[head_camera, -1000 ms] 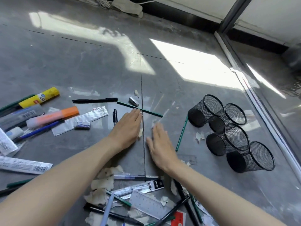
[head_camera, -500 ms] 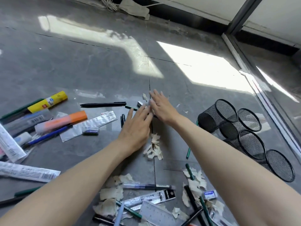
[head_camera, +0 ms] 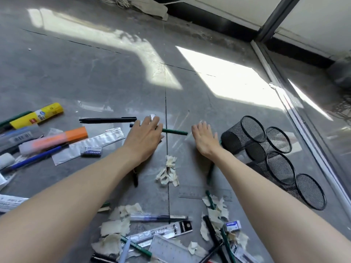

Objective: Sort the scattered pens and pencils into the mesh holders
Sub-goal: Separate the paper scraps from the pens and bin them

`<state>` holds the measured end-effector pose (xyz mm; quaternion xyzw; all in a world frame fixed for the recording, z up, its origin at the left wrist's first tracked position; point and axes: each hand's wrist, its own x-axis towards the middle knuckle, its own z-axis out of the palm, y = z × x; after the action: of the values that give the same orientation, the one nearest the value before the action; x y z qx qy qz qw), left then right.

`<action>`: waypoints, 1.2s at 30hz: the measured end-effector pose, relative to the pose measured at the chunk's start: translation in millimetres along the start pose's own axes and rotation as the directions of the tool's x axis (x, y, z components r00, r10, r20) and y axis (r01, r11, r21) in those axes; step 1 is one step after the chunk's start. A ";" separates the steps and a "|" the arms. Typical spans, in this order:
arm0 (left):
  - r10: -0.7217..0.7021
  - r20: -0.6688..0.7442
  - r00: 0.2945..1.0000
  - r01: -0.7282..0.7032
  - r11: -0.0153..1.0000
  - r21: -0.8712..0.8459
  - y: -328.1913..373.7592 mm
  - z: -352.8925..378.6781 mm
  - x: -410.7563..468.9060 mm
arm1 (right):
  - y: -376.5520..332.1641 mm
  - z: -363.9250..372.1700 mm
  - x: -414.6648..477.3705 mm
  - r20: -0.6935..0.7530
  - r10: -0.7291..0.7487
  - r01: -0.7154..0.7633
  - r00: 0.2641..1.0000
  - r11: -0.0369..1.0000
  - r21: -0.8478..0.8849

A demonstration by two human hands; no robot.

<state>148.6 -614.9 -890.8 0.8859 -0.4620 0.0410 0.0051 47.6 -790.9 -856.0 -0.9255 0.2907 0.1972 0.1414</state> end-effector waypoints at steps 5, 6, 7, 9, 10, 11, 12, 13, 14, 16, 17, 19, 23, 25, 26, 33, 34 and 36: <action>-0.013 -0.087 0.996 0.021 0.996 0.087 -7.1 -3.1 -3.0 | 16.7 26.1 -20.1 -0.073 0.115 -0.105 0.991 0.986 0.131; -0.014 -0.109 0.994 0.023 0.996 0.084 -6.7 -3.2 -3.4 | 12.0 31.1 -29.1 -0.071 0.065 -0.056 0.995 0.991 0.122; -0.018 -0.131 0.991 0.027 0.997 0.069 -5.7 -2.7 -2.9 | 6.0 36.8 -41.2 -0.069 -0.013 0.020 0.998 0.995 0.102; -0.022 -0.169 0.985 0.028 0.999 0.038 1.2 -0.2 -3.0 | -3.1 47.5 -69.5 -0.074 -0.190 0.196 0.979 0.976 0.094; -0.004 -0.166 0.986 0.007 1.000 0.020 7.5 0.7 -4.7 | -3.3 51.7 -81.7 -0.102 -0.257 0.268 0.961 0.957 0.114; 0.047 -0.161 0.986 -0.049 0.999 -0.005 16.4 1.1 -7.6 | 1.2 56.0 -91.6 -0.165 -0.284 0.308 0.945 0.940 0.149; 0.124 -0.152 0.981 -0.130 0.991 -0.026 24.3 1.8 -10.6 | 7.3 58.9 -95.5 -0.256 -0.251 0.306 0.933 0.930 0.203; 0.214 -0.161 0.964 -0.223 0.974 -0.044 32.6 3.1 -14.8 | 16.9 60.2 -96.6 -0.339 -0.148 0.248 0.929 0.929 0.275; 0.283 -0.175 0.943 -0.297 0.953 -0.057 40.2 1.5 -19.0 | 29.2 59.8 -95.1 -0.391 -0.002 0.147 0.920 0.929 0.340; 0.334 -0.210 0.919 -0.358 0.930 -0.086 55.0 -0.8 -23.0 | 54.1 55.6 -91.4 -0.407 0.262 -0.094 0.875 0.917 0.387; 0.341 -0.214 0.915 -0.370 0.922 -0.111 64.4 -1.9 -23.8 | 65.5 54.4 -89.9 -0.389 0.325 -0.170 0.862 0.908 0.383; 0.384 -0.189 0.904 -0.413 0.897 -0.155 89.9 -5.2 -26.2 | 82.7 52.3 -88.6 -0.308 0.308 -0.185 0.900 0.911 0.370; 0.583 -0.102 0.806 -0.590 0.782 -0.198 129.4 -2.5 -30.6 | 86.0 50.5 -97.1 -0.180 0.192 -0.100 0.965 0.900 0.424; 0.555 -0.065 0.830 -0.554 0.803 -0.219 125.2 -2.6 -25.6 | 76.6 53.6 -107.0 -0.170 0.169 -0.078 0.971 0.893 0.443; 0.527 -0.054 0.848 -0.524 0.820 -0.232 117.1 -2.4 -22.2 | 70.7 57.9 -110.9 -0.160 0.146 -0.065 0.976 0.901 0.428; 0.420 -0.049 0.906 -0.418 0.871 -0.260 39.8 -4.7 -31.1 | -5.7 77.5 -121.8 -0.106 -0.046 0.086 0.993 0.908 0.410; 0.413 -0.039 0.910 -0.405 0.864 -0.298 35.7 -6.8 -36.4 | -17.4 78.1 -125.5 -0.113 -0.115 0.152 0.987 0.903 0.401; 0.353 -0.057 0.934 -0.342 0.835 -0.430 30.6 -11.5 -48.8 | -30.2 80.3 -131.8 -0.178 -0.218 0.269 0.960 0.897 0.350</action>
<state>95.0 -592.0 -884.0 0.7641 -0.6126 -0.0735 0.1883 -56.4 -673.2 -863.6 -0.9223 0.2133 0.0570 0.3171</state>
